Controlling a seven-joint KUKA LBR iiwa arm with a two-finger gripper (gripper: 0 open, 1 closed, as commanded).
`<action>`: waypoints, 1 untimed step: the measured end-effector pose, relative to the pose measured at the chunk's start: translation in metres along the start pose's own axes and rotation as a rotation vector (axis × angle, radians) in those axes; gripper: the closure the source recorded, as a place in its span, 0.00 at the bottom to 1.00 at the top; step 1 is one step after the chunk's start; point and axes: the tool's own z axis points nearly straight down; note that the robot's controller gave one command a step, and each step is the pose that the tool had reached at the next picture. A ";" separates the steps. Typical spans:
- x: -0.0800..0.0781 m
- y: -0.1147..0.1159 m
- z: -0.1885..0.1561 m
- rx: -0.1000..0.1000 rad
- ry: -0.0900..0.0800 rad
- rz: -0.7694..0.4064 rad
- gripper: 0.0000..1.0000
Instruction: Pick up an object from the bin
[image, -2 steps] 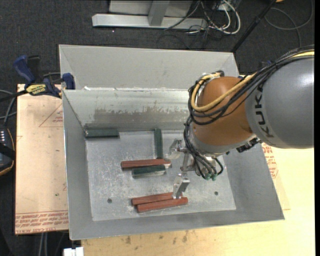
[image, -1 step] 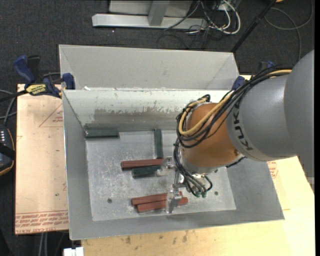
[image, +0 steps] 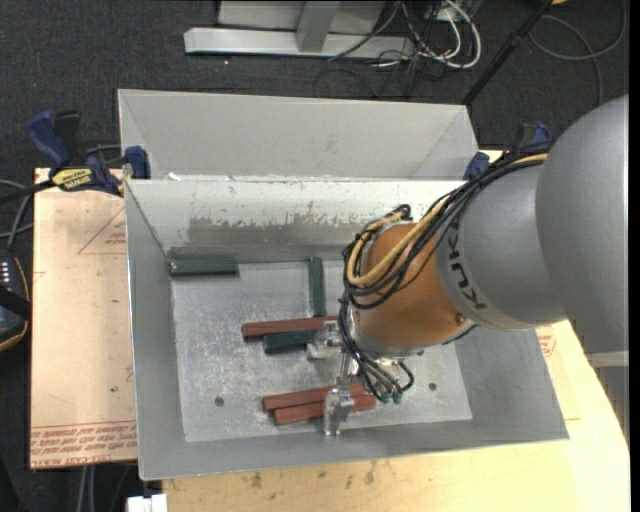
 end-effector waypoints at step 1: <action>0.006 0.011 -0.027 0.003 0.011 -0.032 0.00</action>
Offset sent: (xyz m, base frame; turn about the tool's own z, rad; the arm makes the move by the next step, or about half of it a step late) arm 0.0000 0.0000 0.0000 0.0000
